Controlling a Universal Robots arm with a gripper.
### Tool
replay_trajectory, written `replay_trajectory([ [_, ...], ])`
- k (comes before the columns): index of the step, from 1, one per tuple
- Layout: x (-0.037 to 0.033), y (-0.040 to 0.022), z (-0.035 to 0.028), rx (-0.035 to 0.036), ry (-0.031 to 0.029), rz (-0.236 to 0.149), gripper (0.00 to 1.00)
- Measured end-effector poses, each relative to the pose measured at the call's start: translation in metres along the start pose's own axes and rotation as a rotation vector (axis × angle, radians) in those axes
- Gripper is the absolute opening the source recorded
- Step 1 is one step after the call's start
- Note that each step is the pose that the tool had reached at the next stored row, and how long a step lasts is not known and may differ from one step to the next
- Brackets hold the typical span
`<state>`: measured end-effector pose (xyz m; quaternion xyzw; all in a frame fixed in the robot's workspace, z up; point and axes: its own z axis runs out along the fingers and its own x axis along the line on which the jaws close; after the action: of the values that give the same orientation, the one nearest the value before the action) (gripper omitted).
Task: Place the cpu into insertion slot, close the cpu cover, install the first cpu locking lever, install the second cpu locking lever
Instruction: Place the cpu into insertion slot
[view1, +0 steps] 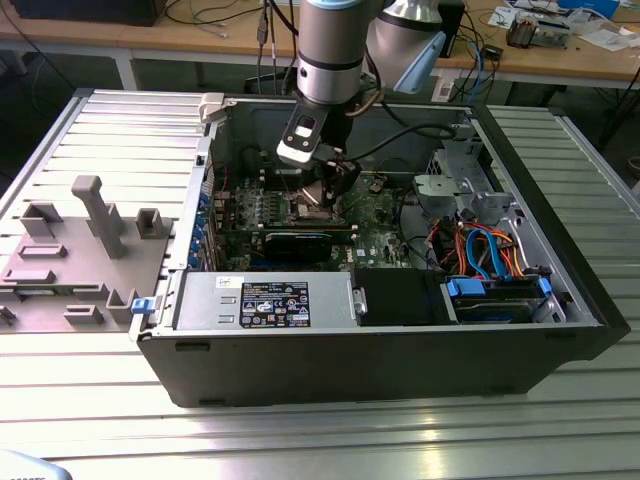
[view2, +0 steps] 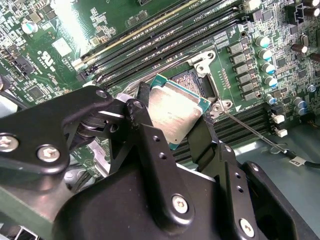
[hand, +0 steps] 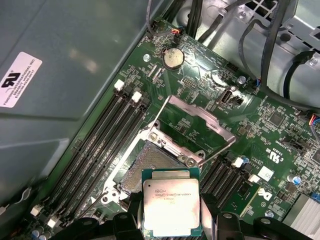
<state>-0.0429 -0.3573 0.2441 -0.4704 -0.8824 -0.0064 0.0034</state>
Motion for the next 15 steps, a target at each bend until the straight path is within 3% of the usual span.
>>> replay_trajectory([
  [15,0.0000,0.0000,0.0012,-0.0003,-0.0007,0.047,0.55],
])
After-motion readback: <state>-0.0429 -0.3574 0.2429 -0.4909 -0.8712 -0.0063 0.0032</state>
